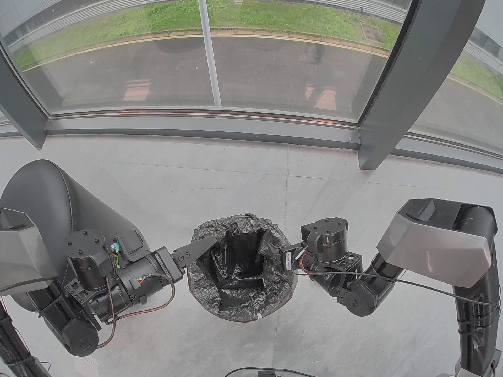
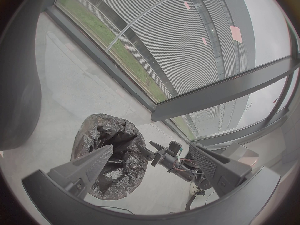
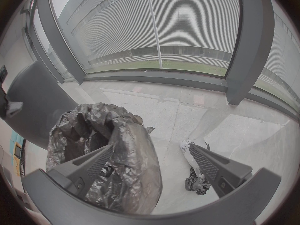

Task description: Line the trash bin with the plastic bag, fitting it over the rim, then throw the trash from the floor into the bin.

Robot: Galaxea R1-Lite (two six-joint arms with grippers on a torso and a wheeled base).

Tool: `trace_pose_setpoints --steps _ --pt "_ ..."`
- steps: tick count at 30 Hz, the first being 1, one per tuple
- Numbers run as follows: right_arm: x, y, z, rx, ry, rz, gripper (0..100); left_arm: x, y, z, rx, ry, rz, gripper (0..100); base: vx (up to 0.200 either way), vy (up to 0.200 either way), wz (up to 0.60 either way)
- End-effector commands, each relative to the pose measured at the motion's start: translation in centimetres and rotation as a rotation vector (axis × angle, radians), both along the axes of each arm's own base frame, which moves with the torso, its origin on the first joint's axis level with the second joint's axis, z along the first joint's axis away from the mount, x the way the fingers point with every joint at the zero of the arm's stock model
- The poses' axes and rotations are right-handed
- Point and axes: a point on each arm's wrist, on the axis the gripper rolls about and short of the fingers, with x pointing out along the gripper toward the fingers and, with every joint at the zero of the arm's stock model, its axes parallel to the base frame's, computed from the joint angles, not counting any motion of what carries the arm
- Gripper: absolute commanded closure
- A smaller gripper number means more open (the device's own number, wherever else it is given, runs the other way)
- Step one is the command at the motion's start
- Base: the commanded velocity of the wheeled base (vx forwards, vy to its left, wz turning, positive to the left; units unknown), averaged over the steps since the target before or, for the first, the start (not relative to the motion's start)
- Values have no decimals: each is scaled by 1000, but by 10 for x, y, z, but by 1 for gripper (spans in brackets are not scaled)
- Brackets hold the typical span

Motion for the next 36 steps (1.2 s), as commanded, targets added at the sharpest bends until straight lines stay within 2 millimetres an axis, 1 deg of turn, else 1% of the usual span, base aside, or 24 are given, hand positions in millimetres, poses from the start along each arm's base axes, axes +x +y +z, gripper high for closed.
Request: trace_pose_setpoints --steps 1,4,7,15,20,23,25,26,27,29,30,32,34,36 --pt "15 -4 -22 -37 12 -33 0 -6 8 10 -9 -32 16 0 0 0 0" --pt "22 -6 -28 -62 1 -80 0 -8 8 13 -15 -41 11 0 0 0 0" --pt "25 -9 -29 -65 0 -89 0 -9 8 12 -13 -37 13 0 0 0 0" --pt "22 -7 -30 -68 3 -81 0 -9 9 13 -12 -39 14 0 0 0 0" --pt "20 -7 -24 -62 -6 -79 0 -9 9 13 -10 -40 17 0 0 0 0" --pt "7 -8 -5 -39 -18 -68 0 -7 9 8 20 -42 36 0 0 0 0" --pt "-1 -7 7 -14 -29 -61 0 1 10 -3 96 -48 78 0 0 0 0" --pt "-1 -7 8 -13 -28 -61 0 1 11 -5 105 -49 82 0 0 0 0" --pt "-8 -8 21 22 -42 -59 0 10 11 -18 220 -67 172 0 0 0 0" --pt "-16 -9 35 53 -57 -52 0 20 11 -30 366 -100 294 0 0 0 0" --pt "-19 -9 42 68 -66 -46 0 23 11 -31 416 -117 341 0 0 0 0" --pt "-22 -9 55 90 -89 -38 0 25 11 -30 441 -140 347 0 0 0 0" --pt "-22 -9 62 103 -103 -38 0 28 10 -27 470 -176 332 0 0 0 0" --pt "-21 -12 66 111 -111 -46 0 33 14 -29 552 -218 329 0 0 0 0"
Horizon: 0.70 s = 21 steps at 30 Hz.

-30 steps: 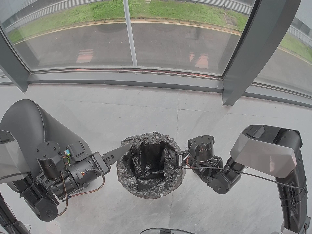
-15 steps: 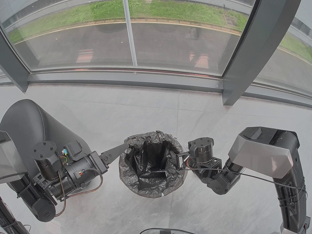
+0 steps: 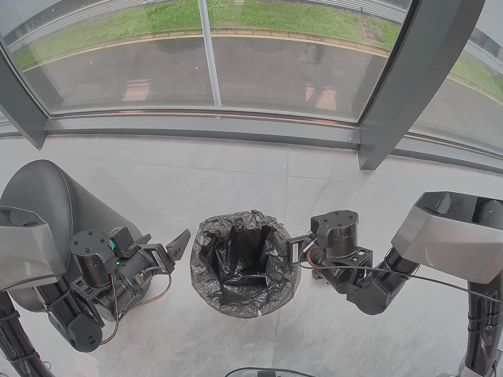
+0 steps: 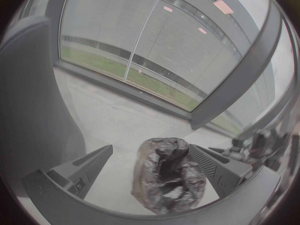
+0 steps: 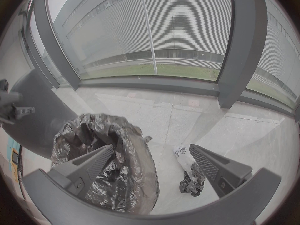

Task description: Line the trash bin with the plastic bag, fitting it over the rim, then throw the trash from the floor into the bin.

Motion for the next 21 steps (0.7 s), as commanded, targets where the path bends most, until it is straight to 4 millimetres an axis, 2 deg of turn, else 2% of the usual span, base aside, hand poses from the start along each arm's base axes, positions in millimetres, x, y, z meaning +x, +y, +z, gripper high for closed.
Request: trace_pose_setpoints --steps 1,10,18,21 --pt "-11 -5 44 85 -74 9 0 20 3 -20 221 -22 -8 0 0 0 0" --pt "0 -18 43 121 -62 -17 0 27 4 -34 234 -2 -174 0 0 0 0" --pt "13 -30 47 137 -84 -62 0 38 7 -63 273 67 -163 0 0 0 0" --pt "17 -34 49 157 -91 -79 0 44 9 -67 272 67 -157 0 0 0 0"
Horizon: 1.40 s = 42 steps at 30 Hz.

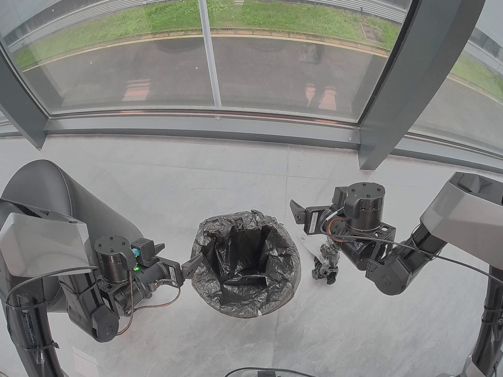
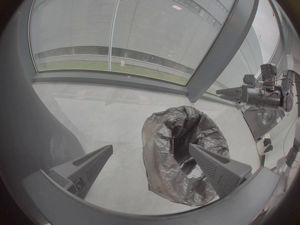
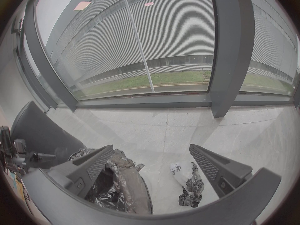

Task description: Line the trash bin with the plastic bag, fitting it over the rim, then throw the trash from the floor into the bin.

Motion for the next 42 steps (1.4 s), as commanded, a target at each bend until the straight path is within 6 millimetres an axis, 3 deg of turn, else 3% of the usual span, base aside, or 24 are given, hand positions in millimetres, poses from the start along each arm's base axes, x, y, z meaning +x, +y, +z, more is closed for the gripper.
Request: trace_pose_setpoints --steps 1,7,14,26,27,31,36,42 --pt "9 -8 5 19 -15 -30 0 9 2 -17 13 34 14 0 0 0 0" --pt "24 -18 -1 8 -8 -69 0 14 1 -27 19 48 13 0 0 0 0" --pt "28 -17 -11 2 2 -72 0 24 -2 -40 23 56 21 0 0 0 0" --pt "36 -14 -30 -16 36 -72 0 16 -11 -31 3 50 0 0 0 0 0" --pt "48 -21 -53 -37 71 -101 0 0 -21 10 -111 -7 27 0 0 0 0" --pt "63 -28 -71 -70 140 -126 0 -18 -14 69 -306 -113 39 0 0 0 0" --pt "86 -29 -85 -141 222 -126 0 -28 13 96 -374 -182 92 0 0 0 0" --pt "113 -25 -84 -238 303 -116 0 -33 37 119 -397 -264 96 0 0 0 0"
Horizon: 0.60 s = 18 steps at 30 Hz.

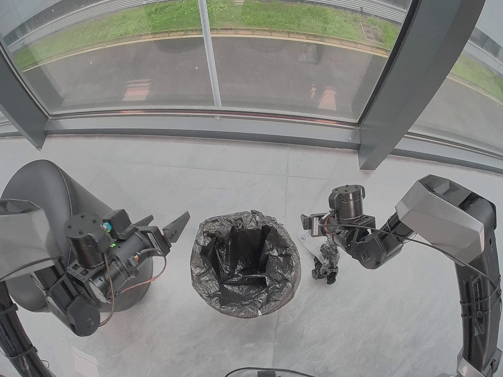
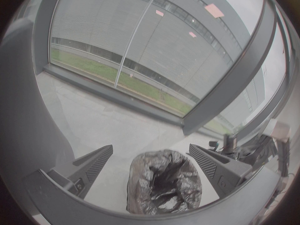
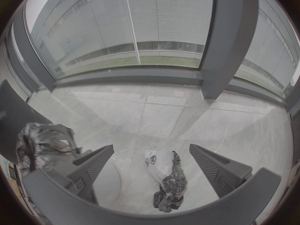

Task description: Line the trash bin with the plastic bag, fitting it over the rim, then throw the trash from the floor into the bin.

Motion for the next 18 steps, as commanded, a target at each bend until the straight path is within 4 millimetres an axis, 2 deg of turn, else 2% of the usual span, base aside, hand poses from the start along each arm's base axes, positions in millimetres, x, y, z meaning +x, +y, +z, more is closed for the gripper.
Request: trace_pose_setpoints --steps 1,4,12,18 --pt "39 -3 -26 -101 127 -6 0 -24 39 60 -105 -176 53 0 0 0 0" --pt "47 -2 -36 -136 188 -1 0 -23 54 67 -118 -200 68 0 0 0 0" --pt "69 -3 -37 -203 224 13 0 -24 72 77 -237 -192 39 0 0 0 0" --pt "85 3 -59 -272 254 47 0 -24 78 75 -236 -182 24 0 0 0 0"
